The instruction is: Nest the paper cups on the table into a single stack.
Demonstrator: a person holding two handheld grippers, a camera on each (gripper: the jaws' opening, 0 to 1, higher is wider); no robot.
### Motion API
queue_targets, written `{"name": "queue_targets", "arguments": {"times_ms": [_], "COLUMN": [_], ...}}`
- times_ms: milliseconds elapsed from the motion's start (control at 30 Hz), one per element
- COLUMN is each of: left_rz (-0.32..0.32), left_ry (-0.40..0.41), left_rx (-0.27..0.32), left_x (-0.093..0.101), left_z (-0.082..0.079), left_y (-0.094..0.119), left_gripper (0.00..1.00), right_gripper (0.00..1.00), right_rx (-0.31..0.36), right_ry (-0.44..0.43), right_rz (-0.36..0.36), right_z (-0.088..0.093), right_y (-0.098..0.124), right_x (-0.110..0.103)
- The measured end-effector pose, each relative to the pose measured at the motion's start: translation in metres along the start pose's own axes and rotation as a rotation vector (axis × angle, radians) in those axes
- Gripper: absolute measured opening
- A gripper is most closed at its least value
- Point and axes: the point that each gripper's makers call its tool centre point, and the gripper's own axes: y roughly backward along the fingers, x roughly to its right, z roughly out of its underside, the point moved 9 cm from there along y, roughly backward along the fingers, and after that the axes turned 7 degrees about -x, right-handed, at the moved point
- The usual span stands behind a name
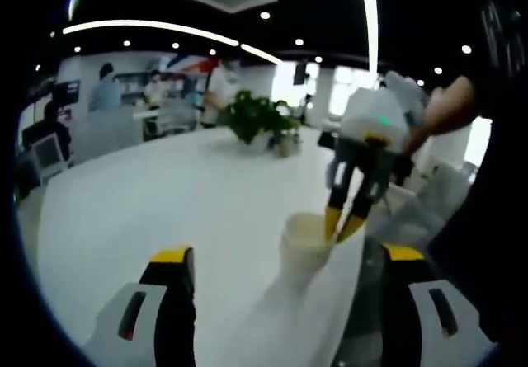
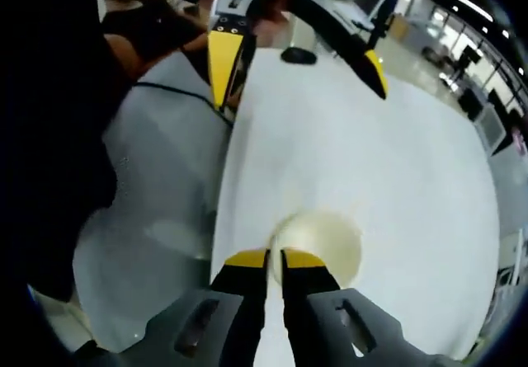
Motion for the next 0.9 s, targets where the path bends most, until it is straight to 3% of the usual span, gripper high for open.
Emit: {"name": "queue_targets", "arguments": {"times_ms": [367,900], "left_rz": [0.005,0.008], "left_ry": [0.008,0.021], "left_rx": [0.006,-0.008], "left_x": [0.0,-0.001], "left_z": [0.0,0.002], "left_y": [0.0,-0.003], "left_gripper": [0.91,0.91], "right_gripper": [0.12,0.27], "right_rx": [-0.004,0.1], "right_ry": [0.002,-0.06], "right_rz": [0.003,0.08], "right_z": [0.002,0.01], "right_y": [-0.003,0.019], "right_x": [-0.003,-0.012]}}
